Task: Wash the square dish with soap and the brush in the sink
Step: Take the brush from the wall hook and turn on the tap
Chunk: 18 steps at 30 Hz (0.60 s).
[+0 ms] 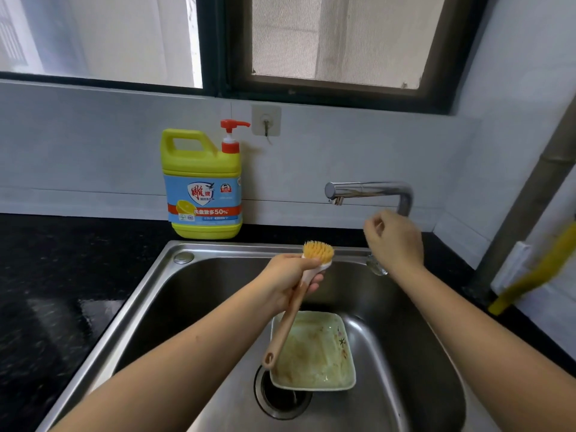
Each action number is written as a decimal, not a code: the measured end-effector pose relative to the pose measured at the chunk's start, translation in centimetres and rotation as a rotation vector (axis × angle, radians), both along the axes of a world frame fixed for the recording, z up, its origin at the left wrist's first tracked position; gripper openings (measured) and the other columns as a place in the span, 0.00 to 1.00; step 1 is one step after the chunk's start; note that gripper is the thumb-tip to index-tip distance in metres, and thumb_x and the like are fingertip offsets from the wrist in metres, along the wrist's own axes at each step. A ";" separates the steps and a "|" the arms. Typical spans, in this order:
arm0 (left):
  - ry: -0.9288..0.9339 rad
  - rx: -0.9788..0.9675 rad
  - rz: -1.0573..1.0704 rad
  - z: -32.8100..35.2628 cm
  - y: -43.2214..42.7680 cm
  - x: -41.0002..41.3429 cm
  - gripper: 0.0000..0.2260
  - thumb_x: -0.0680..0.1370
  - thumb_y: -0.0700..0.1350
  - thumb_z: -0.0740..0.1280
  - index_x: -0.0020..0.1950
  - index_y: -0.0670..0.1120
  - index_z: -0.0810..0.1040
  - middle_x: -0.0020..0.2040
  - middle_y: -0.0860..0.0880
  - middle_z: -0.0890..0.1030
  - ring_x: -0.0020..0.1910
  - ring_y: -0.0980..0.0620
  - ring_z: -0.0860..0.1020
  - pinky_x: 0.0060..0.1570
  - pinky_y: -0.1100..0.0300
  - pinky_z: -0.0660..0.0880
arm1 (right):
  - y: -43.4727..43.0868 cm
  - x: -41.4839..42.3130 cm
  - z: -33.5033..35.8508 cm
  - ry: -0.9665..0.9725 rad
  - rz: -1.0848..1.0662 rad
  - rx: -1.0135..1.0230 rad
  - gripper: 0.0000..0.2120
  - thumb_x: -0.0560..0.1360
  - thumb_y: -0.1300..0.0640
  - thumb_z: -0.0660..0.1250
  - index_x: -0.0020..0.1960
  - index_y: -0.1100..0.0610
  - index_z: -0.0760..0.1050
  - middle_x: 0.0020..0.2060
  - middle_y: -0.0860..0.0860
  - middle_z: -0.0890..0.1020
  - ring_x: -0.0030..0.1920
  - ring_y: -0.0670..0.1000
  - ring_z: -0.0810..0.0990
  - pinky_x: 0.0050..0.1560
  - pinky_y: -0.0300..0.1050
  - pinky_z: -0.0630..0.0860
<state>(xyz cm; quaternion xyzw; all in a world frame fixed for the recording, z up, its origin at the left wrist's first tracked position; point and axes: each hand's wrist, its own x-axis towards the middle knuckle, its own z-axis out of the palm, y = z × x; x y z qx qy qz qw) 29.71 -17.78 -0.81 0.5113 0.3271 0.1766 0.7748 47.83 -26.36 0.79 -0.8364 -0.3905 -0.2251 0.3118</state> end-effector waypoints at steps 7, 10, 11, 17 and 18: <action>-0.014 -0.162 0.042 -2.0 -0.4 0.9 0.08 0.78 0.39 0.64 0.55 0.38 0.77 0.43 0.44 0.80 0.42 0.51 0.79 0.46 0.54 0.78 | -1.1 -4.8 -1.5 -0.055 0.311 -0.238 0.14 0.77 0.48 0.59 0.38 0.53 0.75 0.32 0.48 0.76 0.36 0.50 0.74 0.41 0.48 0.72; -0.070 -0.161 0.081 -2.6 -0.7 1.3 0.11 0.79 0.39 0.61 0.58 0.35 0.76 0.44 0.42 0.79 0.40 0.47 0.79 0.40 0.54 0.76 | -1.1 -7.4 -3.4 0.539 0.394 -0.301 0.15 0.77 0.43 0.59 0.45 0.52 0.77 0.36 0.49 0.81 0.38 0.50 0.80 0.42 0.49 0.76; -0.076 -0.169 0.099 -2.7 -1.0 1.4 0.12 0.80 0.39 0.60 0.59 0.34 0.74 0.44 0.40 0.78 0.39 0.45 0.78 0.37 0.52 0.76 | -1.1 -7.9 -4.1 0.740 0.426 -0.294 0.13 0.76 0.45 0.61 0.48 0.54 0.76 0.38 0.51 0.82 0.38 0.50 0.81 0.44 0.50 0.78; 0.040 -0.112 0.006 -5.1 -1.7 1.0 0.11 0.78 0.41 0.60 0.56 0.38 0.76 0.51 0.41 0.80 0.47 0.47 0.78 0.43 0.52 0.75 | -2.3 -8.3 -6.1 1.099 0.512 -0.332 0.10 0.77 0.60 0.63 0.57 0.60 0.70 0.37 0.53 0.81 0.34 0.45 0.81 0.31 0.35 0.75; 0.090 -0.066 -0.038 -5.6 -1.4 0.6 0.10 0.77 0.42 0.61 0.54 0.41 0.78 0.50 0.43 0.80 0.49 0.48 0.78 0.46 0.51 0.74 | -2.5 -8.0 -6.3 1.105 0.493 -0.327 0.10 0.78 0.60 0.61 0.58 0.61 0.70 0.38 0.54 0.80 0.34 0.46 0.81 0.31 0.36 0.75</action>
